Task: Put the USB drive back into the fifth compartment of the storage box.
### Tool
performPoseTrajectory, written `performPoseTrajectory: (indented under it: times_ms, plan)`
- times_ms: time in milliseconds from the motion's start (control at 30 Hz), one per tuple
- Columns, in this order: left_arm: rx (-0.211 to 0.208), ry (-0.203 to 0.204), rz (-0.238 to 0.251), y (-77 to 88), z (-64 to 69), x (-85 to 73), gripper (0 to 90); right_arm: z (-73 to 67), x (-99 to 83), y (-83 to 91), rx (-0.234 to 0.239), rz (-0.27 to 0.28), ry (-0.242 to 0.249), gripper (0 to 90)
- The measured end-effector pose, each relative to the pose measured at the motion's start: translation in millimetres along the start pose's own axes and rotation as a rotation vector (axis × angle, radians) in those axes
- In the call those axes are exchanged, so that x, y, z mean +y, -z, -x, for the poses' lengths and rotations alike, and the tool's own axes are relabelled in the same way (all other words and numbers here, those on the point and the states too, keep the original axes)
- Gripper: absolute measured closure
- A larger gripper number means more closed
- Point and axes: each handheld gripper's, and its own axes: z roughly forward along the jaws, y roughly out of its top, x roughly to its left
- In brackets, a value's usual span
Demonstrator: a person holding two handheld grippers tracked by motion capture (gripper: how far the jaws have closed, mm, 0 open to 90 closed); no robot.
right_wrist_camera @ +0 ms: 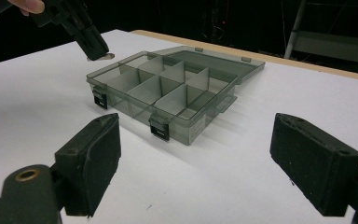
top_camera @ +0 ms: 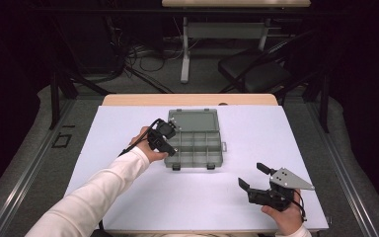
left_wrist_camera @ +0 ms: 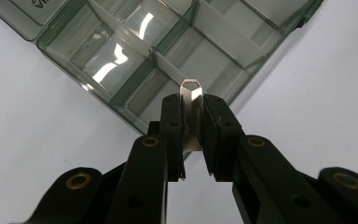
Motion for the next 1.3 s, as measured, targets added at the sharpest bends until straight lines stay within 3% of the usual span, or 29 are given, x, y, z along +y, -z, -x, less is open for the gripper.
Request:
performPoseTrajectory:
  times_ms: [700, 1200, 1300]
  plan:
    - [0.017, 0.024, -0.026, -19.6, -4.8, 6.5, 78.9, 0.3, -0.5, 1.1, -0.002, 0.0, -0.004, 16.1]
    - [0.045, 0.033, -0.045, -20.4, -6.4, 4.5, 78.4, 0.0, -0.3, 1.5, 0.001, -0.002, -0.001, 16.1]
    - [0.052, 0.03, -0.035, -18.8, -7.2, 4.3, 73.4, 0.0, -0.4, 1.2, 0.002, -0.003, -0.003, 16.1]
